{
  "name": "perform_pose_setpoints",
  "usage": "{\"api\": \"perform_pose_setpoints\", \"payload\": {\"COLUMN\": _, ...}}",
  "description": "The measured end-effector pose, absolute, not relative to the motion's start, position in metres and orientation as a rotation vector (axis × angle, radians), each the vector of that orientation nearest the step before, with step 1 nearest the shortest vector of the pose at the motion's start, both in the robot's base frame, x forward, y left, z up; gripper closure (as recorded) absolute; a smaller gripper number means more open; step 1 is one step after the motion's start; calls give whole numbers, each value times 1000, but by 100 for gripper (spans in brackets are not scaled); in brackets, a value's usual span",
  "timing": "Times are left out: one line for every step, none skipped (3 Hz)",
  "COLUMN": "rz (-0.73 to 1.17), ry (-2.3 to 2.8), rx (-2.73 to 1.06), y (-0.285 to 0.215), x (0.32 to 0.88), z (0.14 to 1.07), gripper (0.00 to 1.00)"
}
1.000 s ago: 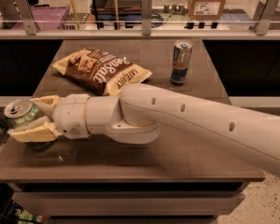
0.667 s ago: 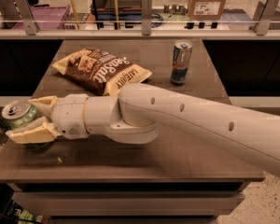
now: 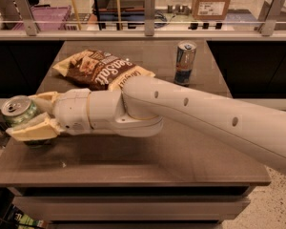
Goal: Pick green can
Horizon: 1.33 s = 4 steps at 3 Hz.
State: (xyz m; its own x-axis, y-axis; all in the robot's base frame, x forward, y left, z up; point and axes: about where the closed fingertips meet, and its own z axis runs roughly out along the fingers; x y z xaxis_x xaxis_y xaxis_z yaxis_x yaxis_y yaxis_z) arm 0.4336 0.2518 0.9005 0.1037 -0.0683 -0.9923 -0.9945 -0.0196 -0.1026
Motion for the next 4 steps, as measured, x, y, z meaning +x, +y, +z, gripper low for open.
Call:
{"api": "perform_pose_setpoints", "payload": {"rz": 1122, "ry": 1131, "rx": -1355, "y": 245, "x": 443, "z": 919, "gripper": 100}}
{"api": "perform_pose_setpoints", "payload": {"rz": 1114, "ry": 1094, "rx": -1390, "y": 241, "x": 448, "z": 939, "gripper": 100}}
{"api": "perform_pose_setpoints", "payload": {"rz": 1083, "ry": 1052, "rx": -1431, "y": 235, "x": 447, "z": 958, "gripper": 100}}
{"api": "perform_pose_setpoints", "payload": {"rz": 1044, "ry": 997, "rx": -1488, "y": 230, "x": 444, "z": 980, "gripper": 100}}
